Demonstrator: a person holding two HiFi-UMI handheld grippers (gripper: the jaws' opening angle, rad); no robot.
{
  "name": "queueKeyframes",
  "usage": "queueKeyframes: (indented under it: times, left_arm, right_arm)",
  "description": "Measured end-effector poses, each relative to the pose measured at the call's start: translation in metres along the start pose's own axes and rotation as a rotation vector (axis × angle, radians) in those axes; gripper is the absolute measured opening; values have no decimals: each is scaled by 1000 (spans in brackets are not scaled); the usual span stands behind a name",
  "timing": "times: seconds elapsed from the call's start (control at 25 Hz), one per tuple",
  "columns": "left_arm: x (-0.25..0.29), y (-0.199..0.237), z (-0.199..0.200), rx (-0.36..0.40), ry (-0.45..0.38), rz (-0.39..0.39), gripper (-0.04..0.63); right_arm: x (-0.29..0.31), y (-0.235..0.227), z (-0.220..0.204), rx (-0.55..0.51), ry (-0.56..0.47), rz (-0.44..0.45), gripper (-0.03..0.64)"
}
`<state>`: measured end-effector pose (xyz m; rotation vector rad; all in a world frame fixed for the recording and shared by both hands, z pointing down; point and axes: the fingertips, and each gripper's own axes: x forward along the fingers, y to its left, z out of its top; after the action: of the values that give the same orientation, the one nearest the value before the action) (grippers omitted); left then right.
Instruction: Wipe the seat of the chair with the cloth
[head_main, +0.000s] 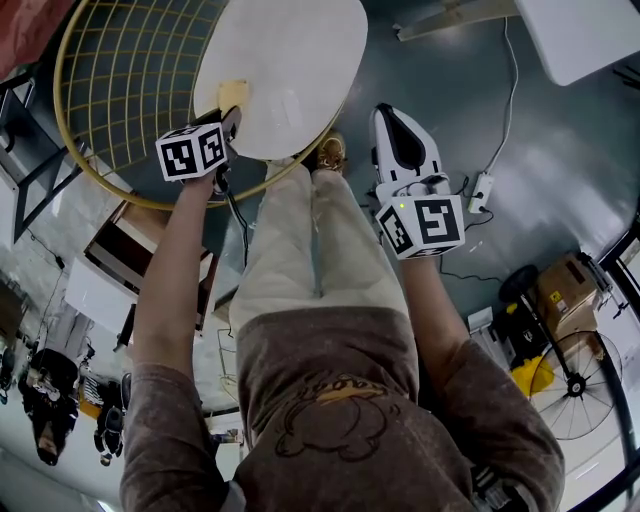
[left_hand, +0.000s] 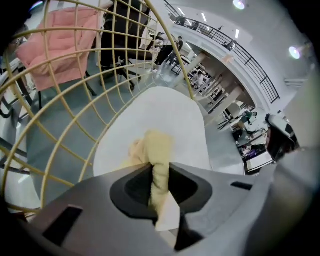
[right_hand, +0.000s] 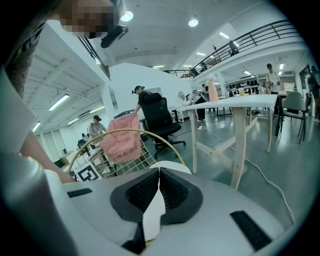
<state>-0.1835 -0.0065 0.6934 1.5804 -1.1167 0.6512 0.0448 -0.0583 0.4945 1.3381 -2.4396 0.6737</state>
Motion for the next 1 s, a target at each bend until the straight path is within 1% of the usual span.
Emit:
queueKeyframes:
  times: [0.12, 0.2, 0.32, 0.4, 0.6, 0.84, 1.0]
  left_arm:
    - [3, -14, -13, -4, 11, -22, 77]
    - [6, -27, -13, 2, 7, -44, 77]
    - [13, -43, -14, 7, 24, -66, 77]
    - [18, -54, -22, 2, 41, -80, 77]
    - [29, -85, -47, -6, 71, -146, 77]
    - [52, -129, -46, 0, 100, -203, 77]
    - [56, -151, -58, 14, 99, -244, 77]
  right_arm:
    - [-4, 2, -1, 1, -3, -1, 28]
    - [-5, -1, -1, 4, -3, -4, 28]
    - [-5, -9, 0, 10, -4, -11, 28]
    - [-7, -11, -2, 15, -4, -16, 28]
    - [-13, -10, -9, 20, -3, -20, 28]
    - [-13, -35, -7, 36, 2, -40, 28]
    - [-25, -35, -16, 36, 3, -48, 28]
